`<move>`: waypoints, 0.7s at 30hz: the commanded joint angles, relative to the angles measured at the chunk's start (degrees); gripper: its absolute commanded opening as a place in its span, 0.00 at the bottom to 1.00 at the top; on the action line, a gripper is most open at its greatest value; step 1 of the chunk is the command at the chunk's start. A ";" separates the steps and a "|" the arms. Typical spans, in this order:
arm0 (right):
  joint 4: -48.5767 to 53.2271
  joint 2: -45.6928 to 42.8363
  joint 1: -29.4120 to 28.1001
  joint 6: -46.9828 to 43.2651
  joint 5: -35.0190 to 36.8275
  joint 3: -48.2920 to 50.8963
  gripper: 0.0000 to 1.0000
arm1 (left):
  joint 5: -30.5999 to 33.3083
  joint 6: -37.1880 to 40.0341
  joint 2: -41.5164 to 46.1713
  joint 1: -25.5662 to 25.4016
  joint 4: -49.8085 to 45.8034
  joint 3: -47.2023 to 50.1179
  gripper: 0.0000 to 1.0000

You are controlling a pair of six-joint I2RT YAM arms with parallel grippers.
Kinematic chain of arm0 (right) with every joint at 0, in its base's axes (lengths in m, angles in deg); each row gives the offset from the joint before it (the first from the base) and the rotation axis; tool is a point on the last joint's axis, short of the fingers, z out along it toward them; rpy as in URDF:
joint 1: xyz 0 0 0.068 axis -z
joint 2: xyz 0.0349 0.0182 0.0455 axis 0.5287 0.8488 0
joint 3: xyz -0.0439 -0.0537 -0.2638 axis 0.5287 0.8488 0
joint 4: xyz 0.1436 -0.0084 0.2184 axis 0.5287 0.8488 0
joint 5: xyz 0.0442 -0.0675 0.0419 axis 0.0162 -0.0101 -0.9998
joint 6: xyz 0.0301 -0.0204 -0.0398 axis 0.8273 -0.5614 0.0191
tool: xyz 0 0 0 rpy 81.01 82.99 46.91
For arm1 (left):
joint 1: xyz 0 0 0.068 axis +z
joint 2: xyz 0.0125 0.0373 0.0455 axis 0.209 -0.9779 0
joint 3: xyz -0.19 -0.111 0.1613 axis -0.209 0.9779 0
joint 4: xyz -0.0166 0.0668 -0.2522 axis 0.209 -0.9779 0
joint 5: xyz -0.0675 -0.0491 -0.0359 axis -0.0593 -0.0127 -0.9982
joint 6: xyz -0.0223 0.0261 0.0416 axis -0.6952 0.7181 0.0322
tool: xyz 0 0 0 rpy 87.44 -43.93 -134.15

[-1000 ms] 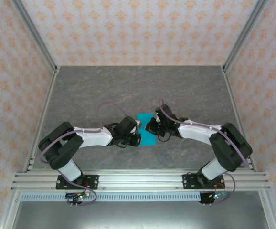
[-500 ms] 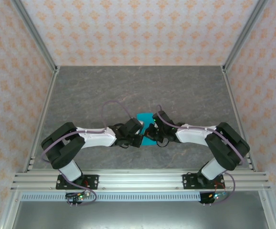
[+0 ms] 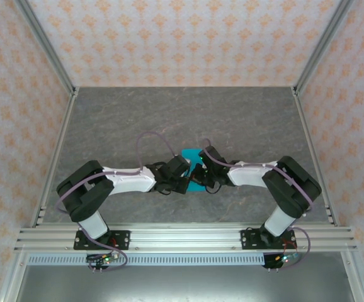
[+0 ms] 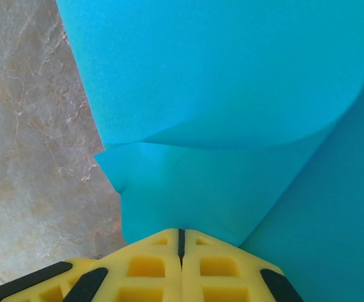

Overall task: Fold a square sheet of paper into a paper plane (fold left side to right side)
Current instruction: Fold the triangle a second time at the center of the table.

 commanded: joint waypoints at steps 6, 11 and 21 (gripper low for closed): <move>6.71 0.90 0.04 -5.05 7.63 -2.77 0.00 | 5.31 0.06 -5.30 -0.36 -8.42 1.73 0.00; 8.01 0.37 0.97 -6.82 8.48 -3.63 0.00 | 5.27 0.05 -5.34 -0.35 -8.44 1.79 0.00; 9.49 -1.50 3.00 -8.37 8.97 -2.98 0.00 | 5.01 0.11 -4.73 -0.32 -8.00 2.36 0.00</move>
